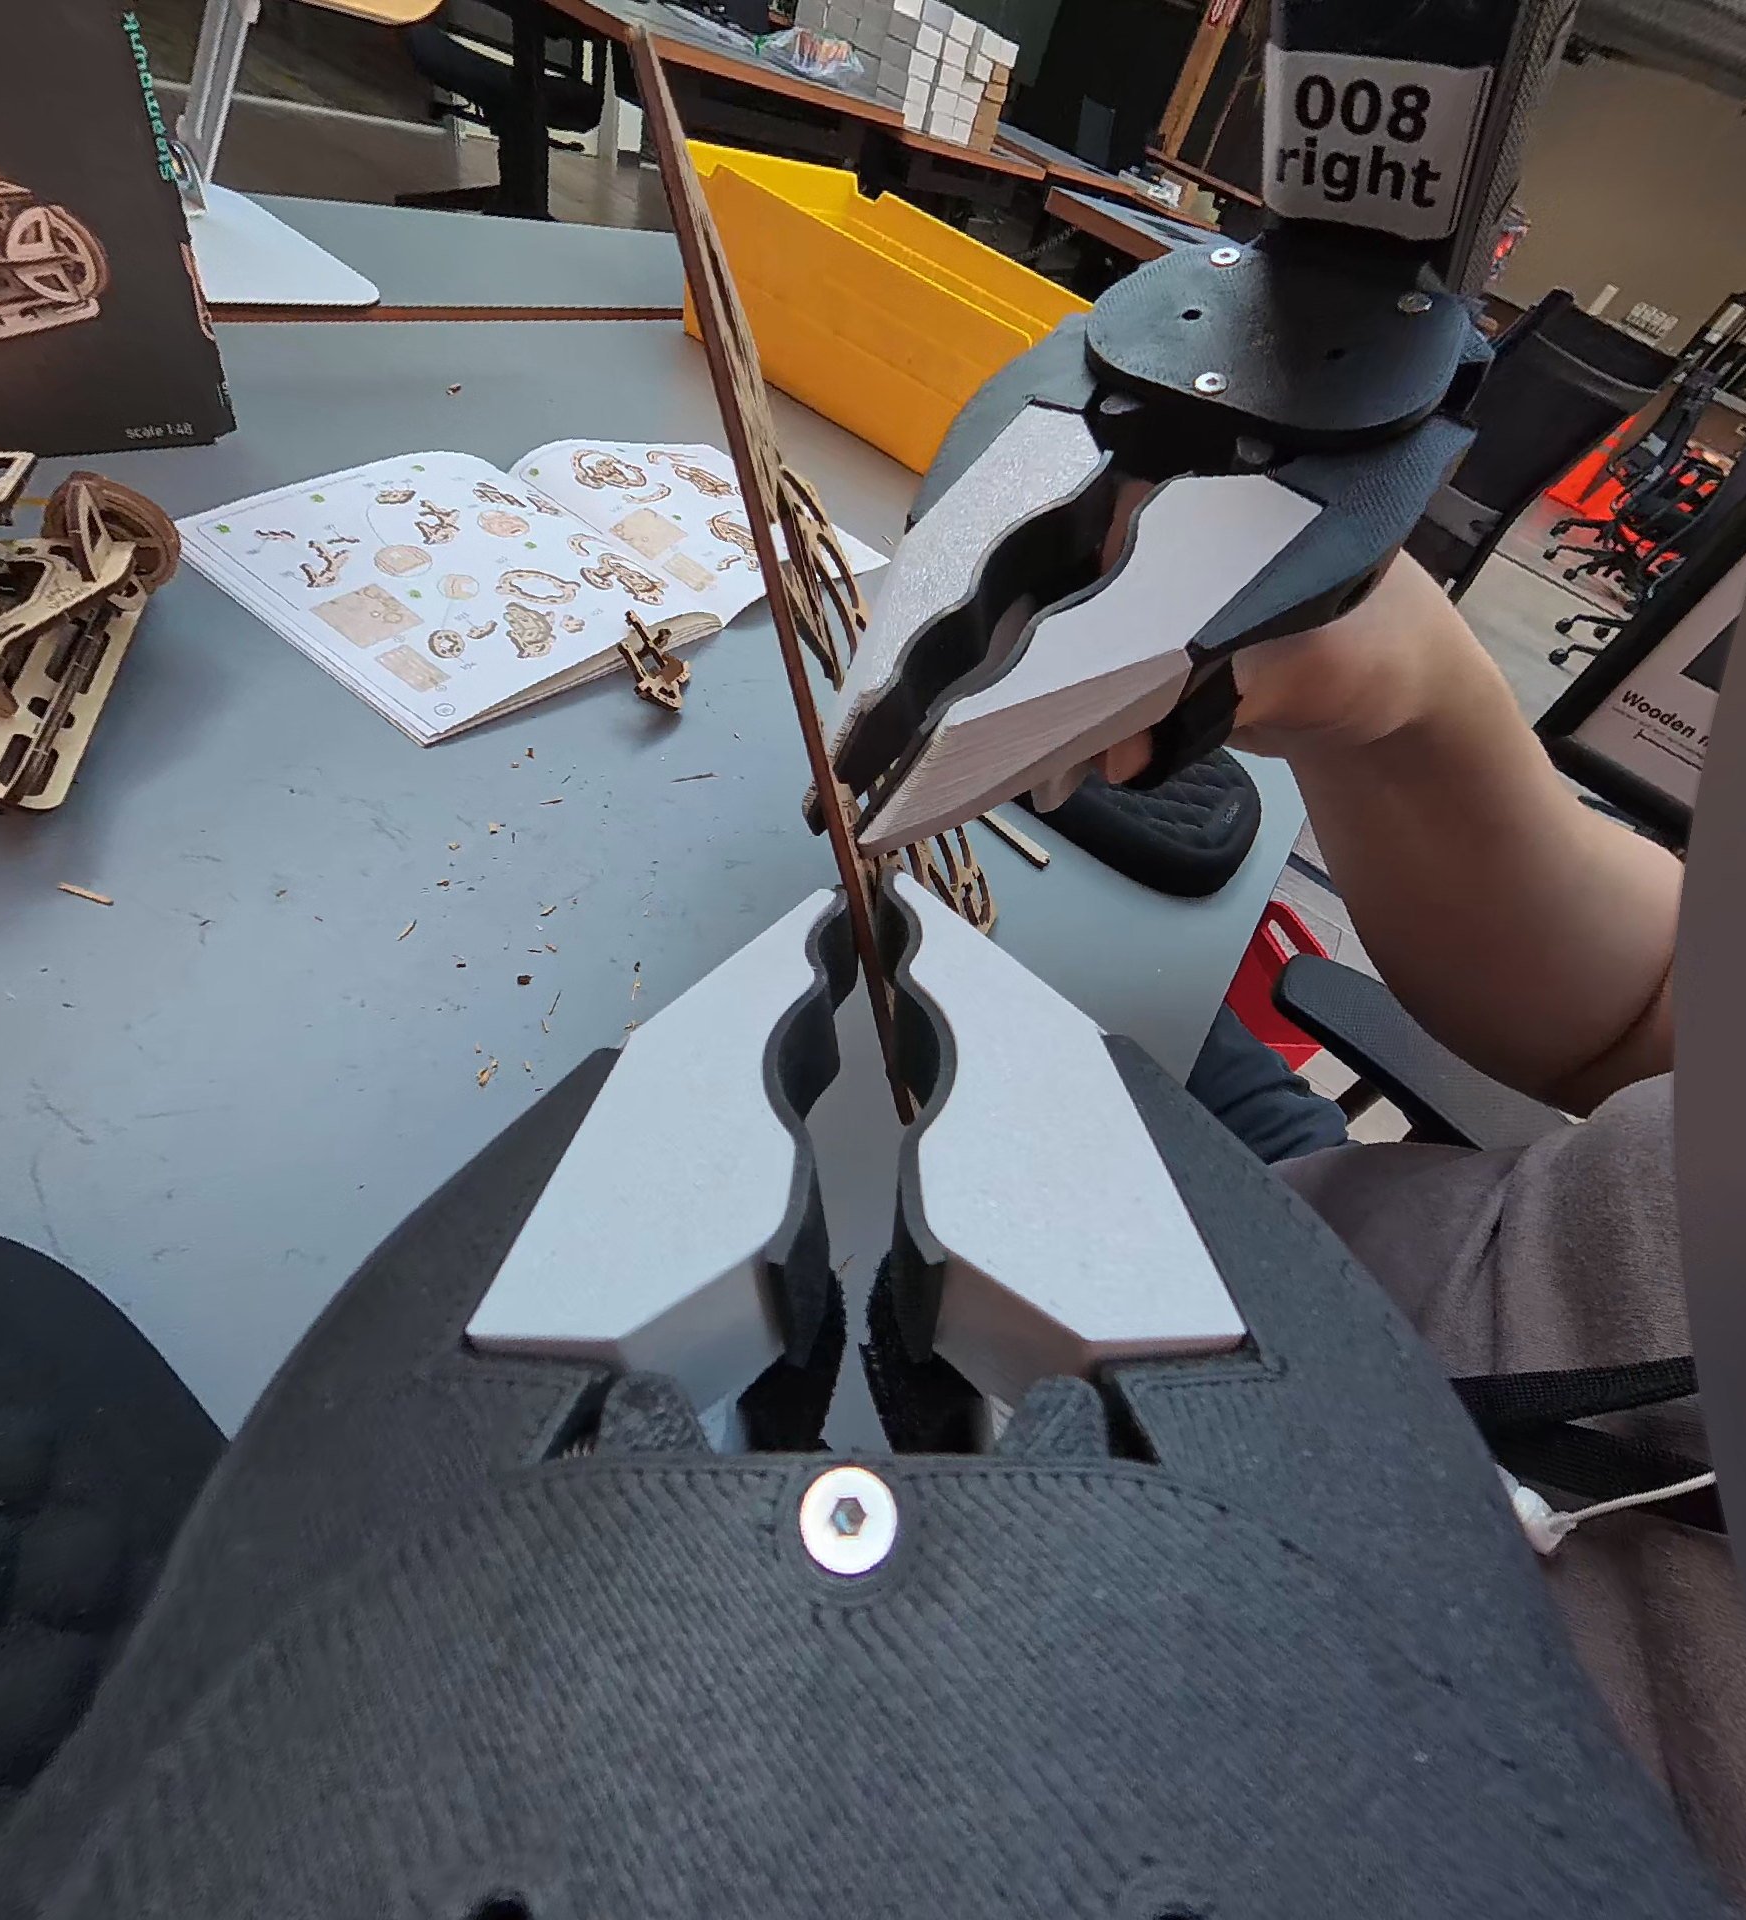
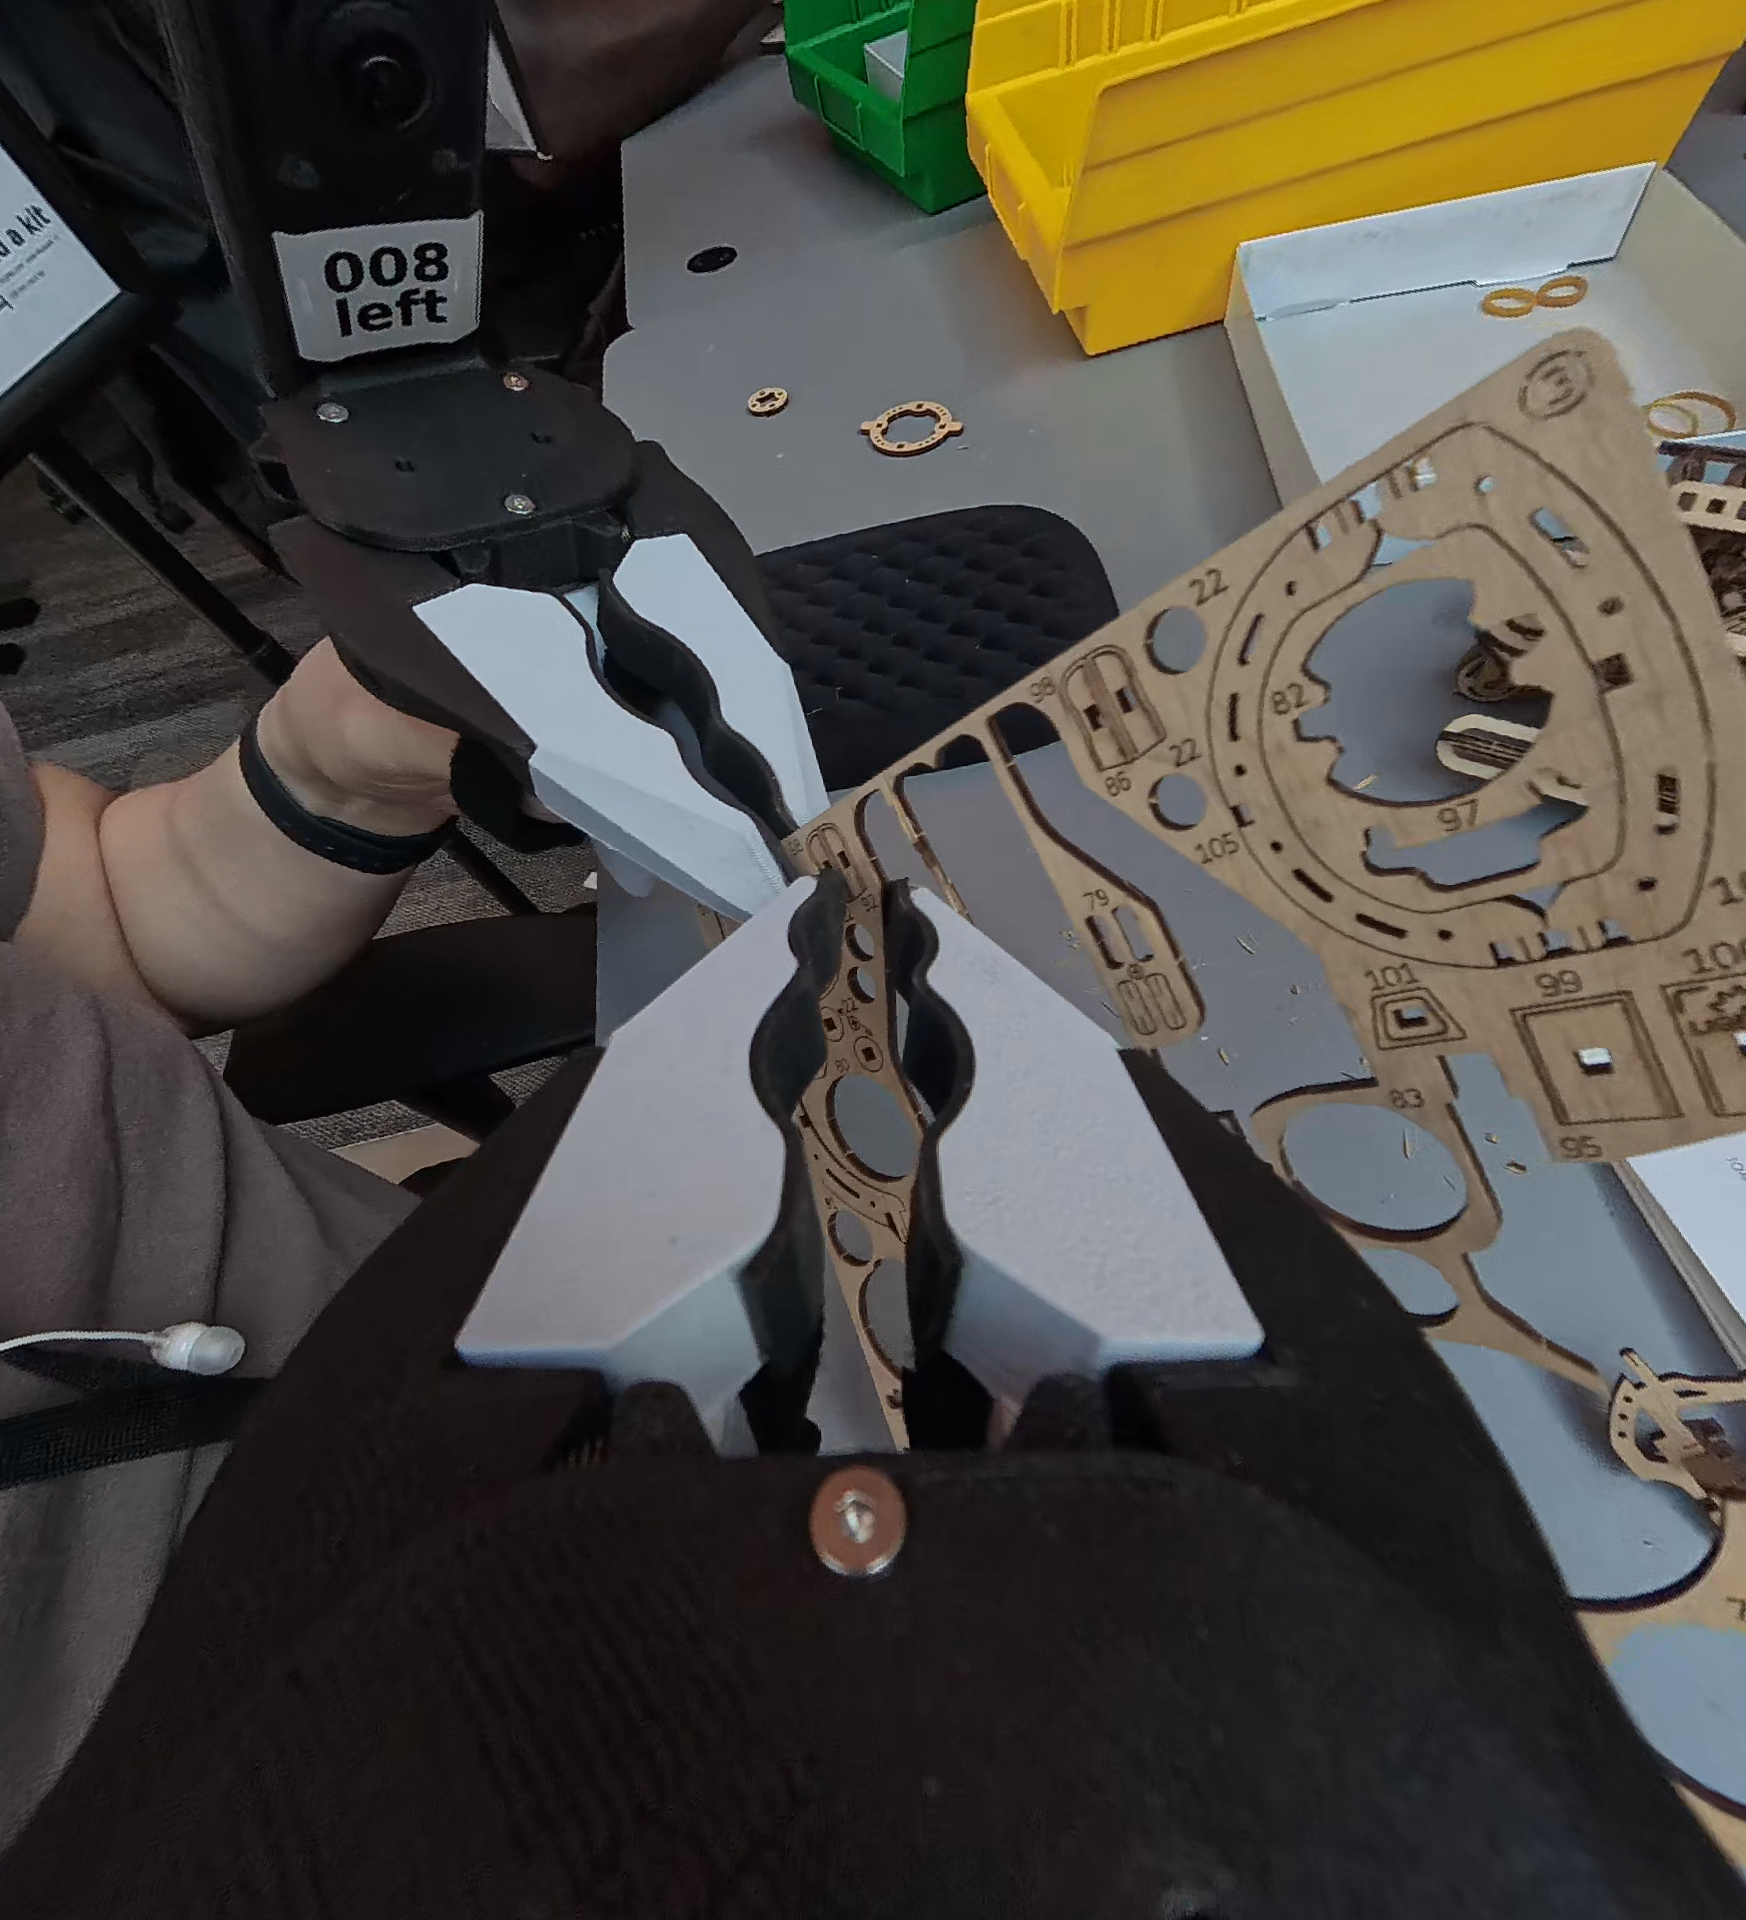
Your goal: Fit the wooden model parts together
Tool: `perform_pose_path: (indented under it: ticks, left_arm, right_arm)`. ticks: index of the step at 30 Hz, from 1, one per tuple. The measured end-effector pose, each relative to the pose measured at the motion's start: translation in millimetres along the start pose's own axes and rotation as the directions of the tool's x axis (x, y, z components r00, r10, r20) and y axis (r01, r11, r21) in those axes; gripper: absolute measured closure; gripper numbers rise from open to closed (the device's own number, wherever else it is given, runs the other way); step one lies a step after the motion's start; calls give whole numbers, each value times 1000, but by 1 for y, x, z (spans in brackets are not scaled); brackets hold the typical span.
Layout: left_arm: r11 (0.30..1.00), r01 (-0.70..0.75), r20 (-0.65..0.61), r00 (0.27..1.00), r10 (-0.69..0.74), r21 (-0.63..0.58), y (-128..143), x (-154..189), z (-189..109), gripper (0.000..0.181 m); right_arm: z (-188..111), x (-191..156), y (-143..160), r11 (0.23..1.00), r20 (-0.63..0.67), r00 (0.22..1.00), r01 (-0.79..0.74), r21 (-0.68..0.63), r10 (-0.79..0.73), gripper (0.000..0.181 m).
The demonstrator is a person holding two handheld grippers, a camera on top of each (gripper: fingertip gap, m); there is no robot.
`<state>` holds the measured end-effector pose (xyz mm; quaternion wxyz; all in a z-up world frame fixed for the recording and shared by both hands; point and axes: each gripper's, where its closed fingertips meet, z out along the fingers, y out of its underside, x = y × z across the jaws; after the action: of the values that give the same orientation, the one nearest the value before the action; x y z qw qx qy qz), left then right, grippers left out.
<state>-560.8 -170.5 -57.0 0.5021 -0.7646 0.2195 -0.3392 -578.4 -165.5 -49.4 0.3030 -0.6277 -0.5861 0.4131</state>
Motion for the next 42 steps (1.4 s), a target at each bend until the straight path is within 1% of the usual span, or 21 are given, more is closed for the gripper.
perform_pose_path:
  ticks: [8,10,13,15,18,25,27,35,42]
  left_arm:
    - [1000,11,8,1000,-11,9,1,-5,0,181]
    - [1000,10,-9,1000,-10,12,1,-4,-1,180]
    - [999,33,-79,996,-29,41,-4,2,-2,181]
    - [999,1,-54,999,1,33,-5,1,0,181]
    - [999,-15,-36,999,16,28,-6,0,0,181]
    - [1000,-22,-27,999,22,19,-6,0,1,181]
    - [1000,-30,-20,999,30,7,-5,1,2,181]
    - [999,-33,21,999,33,9,-2,-2,1,181]
    - [1000,-17,22,1000,17,-1,1,-5,1,181]
  right_arm:
    - [3,2,-1,998,-94,995,45,48,-40,173]
    - [3,2,-1,998,-73,997,22,52,-18,173]
    - [-2,-2,-7,997,25,1000,-2,80,0,175]
    - [-3,-3,-8,998,66,998,-25,56,21,174]
    - [-2,0,-9,999,27,999,25,26,-25,174]
    - [-3,1,-9,999,11,1000,12,34,-12,173]
    - [-3,0,-7,999,4,1000,29,17,-29,173]
    - [0,2,-5,998,-37,997,62,19,-61,172]
    - [4,2,-2,996,-86,993,87,15,-85,172]
